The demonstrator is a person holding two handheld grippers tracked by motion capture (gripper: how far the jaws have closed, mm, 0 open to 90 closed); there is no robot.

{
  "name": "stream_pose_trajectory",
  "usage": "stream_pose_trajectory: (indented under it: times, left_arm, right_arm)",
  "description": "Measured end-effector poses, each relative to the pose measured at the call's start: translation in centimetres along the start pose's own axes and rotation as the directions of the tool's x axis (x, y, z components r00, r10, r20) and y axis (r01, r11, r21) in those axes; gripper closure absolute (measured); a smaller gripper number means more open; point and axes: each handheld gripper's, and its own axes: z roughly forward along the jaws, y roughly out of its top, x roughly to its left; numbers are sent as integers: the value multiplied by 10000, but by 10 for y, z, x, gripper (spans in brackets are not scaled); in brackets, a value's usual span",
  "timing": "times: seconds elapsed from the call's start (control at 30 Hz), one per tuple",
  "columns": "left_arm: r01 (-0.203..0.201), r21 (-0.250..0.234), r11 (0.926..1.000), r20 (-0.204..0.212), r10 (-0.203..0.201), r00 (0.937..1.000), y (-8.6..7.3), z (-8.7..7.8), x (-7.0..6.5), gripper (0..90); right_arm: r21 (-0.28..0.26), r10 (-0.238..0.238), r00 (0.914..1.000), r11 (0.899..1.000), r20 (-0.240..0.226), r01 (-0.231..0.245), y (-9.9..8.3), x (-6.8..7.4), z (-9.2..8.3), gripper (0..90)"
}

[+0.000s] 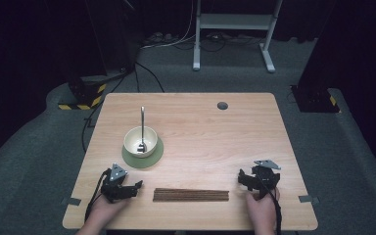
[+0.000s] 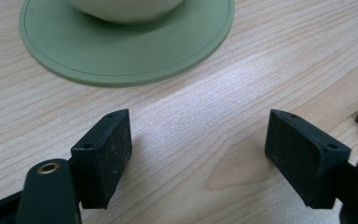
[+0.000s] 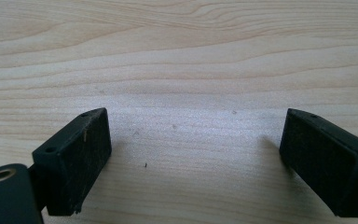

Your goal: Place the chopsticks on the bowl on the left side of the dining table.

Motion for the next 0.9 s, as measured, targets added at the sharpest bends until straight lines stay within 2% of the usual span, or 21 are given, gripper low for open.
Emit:
stream_pose_trajectory:
  times: [0.13,0.2,0.33,0.6,0.77,0.9]
  left_arm:
    - [-32,4,10000,14,32,10000,0,0,0,229]
    - [-41,8,10000,22,41,10000,0,0,0,229]
    - [-38,20,10000,34,38,10000,0,0,0,229]
    - [-163,128,9998,130,161,9998,2,0,2,230]
    - [-138,337,9993,223,131,9997,7,1,3,277]
    - [-385,252,9989,363,376,9986,11,0,-1,288]
  right_arm:
    - [-70,-236,9997,9997,-94,236,-1,-2,0,90]
    - [-4,-164,9996,9999,-216,164,-1,-1,-1,91]
    - [17,-309,9987,9995,-393,310,0,1,0,89]
    - [15,-318,9987,9995,-393,319,0,1,0,89]
    - [11,-324,9987,9995,-385,325,0,1,0,90]
    - [3,-330,9988,9995,-372,331,0,2,0,92]
